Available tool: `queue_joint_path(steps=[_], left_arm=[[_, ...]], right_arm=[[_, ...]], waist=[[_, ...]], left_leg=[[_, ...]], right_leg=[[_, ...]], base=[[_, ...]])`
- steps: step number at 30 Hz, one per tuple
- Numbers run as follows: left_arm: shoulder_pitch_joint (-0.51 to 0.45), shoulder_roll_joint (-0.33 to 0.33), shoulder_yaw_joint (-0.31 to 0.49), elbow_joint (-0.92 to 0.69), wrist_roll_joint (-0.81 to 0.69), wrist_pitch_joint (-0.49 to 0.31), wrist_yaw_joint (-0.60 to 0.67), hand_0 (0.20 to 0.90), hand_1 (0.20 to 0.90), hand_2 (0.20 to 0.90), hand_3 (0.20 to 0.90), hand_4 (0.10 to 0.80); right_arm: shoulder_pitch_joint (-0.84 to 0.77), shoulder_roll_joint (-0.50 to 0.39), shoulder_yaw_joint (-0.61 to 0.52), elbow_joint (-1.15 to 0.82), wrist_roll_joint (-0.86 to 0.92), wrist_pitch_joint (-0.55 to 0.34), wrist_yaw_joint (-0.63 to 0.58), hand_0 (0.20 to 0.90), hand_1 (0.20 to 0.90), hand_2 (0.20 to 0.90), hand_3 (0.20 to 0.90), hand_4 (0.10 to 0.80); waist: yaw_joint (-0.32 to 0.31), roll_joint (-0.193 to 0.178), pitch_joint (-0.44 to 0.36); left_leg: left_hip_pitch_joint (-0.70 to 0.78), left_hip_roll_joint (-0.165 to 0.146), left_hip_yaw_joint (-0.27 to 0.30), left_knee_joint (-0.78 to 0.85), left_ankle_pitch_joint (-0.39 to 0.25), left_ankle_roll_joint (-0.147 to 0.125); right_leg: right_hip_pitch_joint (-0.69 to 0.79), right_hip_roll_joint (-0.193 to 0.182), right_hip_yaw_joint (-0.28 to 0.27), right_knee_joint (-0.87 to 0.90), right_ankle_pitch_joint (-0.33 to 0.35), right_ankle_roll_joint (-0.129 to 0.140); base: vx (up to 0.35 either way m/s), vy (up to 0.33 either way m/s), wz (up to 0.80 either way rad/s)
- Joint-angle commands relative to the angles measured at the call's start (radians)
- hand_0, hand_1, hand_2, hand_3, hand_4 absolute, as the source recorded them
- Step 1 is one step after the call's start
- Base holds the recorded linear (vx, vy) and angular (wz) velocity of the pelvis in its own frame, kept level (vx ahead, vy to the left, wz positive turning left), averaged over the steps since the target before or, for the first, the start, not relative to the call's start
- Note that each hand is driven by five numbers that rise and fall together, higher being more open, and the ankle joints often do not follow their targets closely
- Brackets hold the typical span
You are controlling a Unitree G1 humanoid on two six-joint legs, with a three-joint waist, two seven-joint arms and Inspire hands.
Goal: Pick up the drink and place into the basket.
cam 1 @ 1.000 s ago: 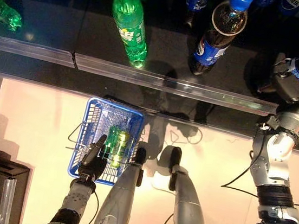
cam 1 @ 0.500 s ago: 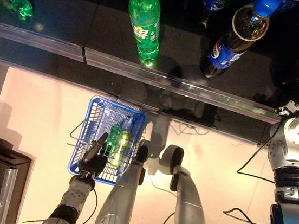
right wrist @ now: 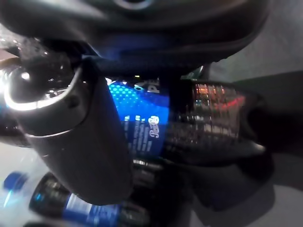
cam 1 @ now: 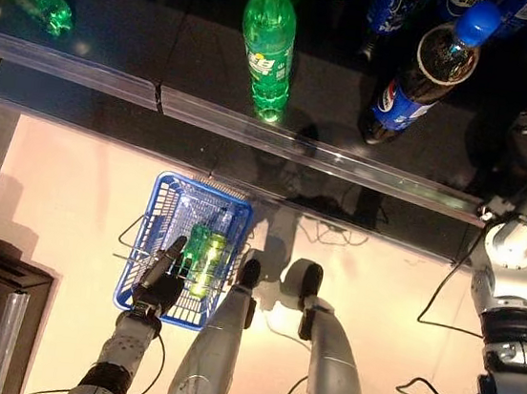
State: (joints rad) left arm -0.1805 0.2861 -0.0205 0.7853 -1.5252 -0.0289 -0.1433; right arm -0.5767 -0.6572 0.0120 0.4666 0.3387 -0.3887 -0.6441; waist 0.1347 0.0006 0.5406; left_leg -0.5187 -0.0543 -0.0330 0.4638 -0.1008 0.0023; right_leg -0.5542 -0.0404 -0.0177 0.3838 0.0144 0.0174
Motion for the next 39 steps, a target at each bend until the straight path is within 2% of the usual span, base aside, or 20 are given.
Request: queue_joint_path(steps=[1, 7, 10, 16, 21, 29, 33, 39], left_arm=[[0.058, 0.129, 0.113, -0.161, -0.033, -0.079, -0.103, 0.300, 0.300, 0.300, 0.200, 0.100], [0.091, 0.118, 0.149, -0.187, 0.004, -0.071, -0.087, 0.300, 0.300, 0.300, 0.200, 0.100], [0.110, 0.112, 0.166, -0.199, 0.025, -0.067, -0.068, 0.300, 0.300, 0.300, 0.200, 0.100], [0.130, 0.085, 0.182, -0.186, 0.092, -0.060, -0.040, 0.300, 0.300, 0.300, 0.200, 0.100], [0.145, 0.046, 0.194, -0.170, 0.151, -0.048, -0.020, 0.300, 0.300, 0.300, 0.200, 0.100], [0.139, 0.003, 0.195, -0.136, 0.180, -0.059, -0.002, 0.300, 0.300, 0.300, 0.200, 0.100], [0.144, -0.015, 0.197, -0.129, 0.181, -0.069, -0.005, 0.300, 0.300, 0.300, 0.200, 0.100], [0.164, -0.026, 0.200, -0.142, 0.194, -0.071, -0.015, 0.300, 0.300, 0.300, 0.200, 0.100]], right_arm=[[-0.044, -0.101, -0.109, -0.255, -0.126, -0.148, -0.055, 0.300, 0.300, 0.300, 0.200, 0.100], [0.100, -0.058, -0.152, -0.415, -0.212, -0.166, 0.000, 0.300, 0.300, 0.300, 0.200, 0.100], [0.171, -0.033, -0.170, -0.493, -0.181, -0.159, 0.066, 0.300, 0.300, 0.300, 0.200, 0.100], [0.320, 0.034, -0.211, -0.556, 0.100, -0.128, 0.322, 0.300, 0.300, 0.300, 0.200, 0.100], [0.453, 0.121, -0.246, -0.552, 0.339, -0.057, 0.525, 0.300, 0.300, 0.300, 0.200, 0.100], [0.547, 0.253, -0.250, -0.447, 0.504, 0.052, 0.635, 0.300, 0.300, 0.300, 0.200, 0.100], [0.597, 0.321, -0.226, -0.362, 0.546, 0.097, 0.642, 0.300, 0.300, 0.300, 0.200, 0.100], [0.651, 0.374, -0.199, -0.281, 0.549, 0.135, 0.601, 0.300, 0.300, 0.300, 0.200, 0.100]], waist=[[-0.034, 0.017, -0.046], [-0.062, 0.008, -0.080], [-0.080, -0.001, -0.118], [-0.109, -0.017, -0.225], [-0.127, -0.027, -0.329], [-0.155, -0.031, -0.429], [-0.165, -0.032, -0.460], [-0.168, -0.033, -0.480]], left_leg=[[0.078, -0.091, -0.017, -0.056, -0.049, 0.079], [0.149, -0.091, 0.004, -0.080, -0.063, 0.091], [0.207, -0.089, 0.015, -0.119, -0.062, 0.090], [0.354, -0.078, 0.024, -0.246, -0.040, 0.073], [0.482, -0.071, 0.038, -0.359, -0.025, 0.055], [0.580, -0.053, 0.070, -0.446, -0.015, 0.042], [0.608, -0.048, 0.091, -0.449, -0.026, 0.044], [0.620, -0.049, 0.111, -0.434, -0.039, 0.047]], right_leg=[[0.136, 0.035, -0.011, -0.062, -0.076, 0.046], [0.202, 0.027, 0.016, -0.109, -0.059, 0.062], [0.251, 0.023, 0.033, -0.147, -0.048, 0.076], [0.370, 0.012, 0.052, -0.247, -0.025, 0.095], [0.484, 0.015, 0.047, -0.360, -0.001, 0.100], [0.558, 0.028, 0.045, -0.427, 0.014, 0.095], [0.584, 0.031, 0.047, -0.433, 0.007, 0.085], [0.599, 0.028, 0.040, -0.433, 0.001, 0.077]], base=[[0.000, 0.000, 0.00], [0.000, 0.013, -0.07], [0.015, 0.011, -0.13], [0.065, 0.022, -0.14], [0.107, 0.034, -0.09], [0.037, 0.024, -0.14], [0.020, 0.018, -0.04], [0.018, 0.004, 0.00]])
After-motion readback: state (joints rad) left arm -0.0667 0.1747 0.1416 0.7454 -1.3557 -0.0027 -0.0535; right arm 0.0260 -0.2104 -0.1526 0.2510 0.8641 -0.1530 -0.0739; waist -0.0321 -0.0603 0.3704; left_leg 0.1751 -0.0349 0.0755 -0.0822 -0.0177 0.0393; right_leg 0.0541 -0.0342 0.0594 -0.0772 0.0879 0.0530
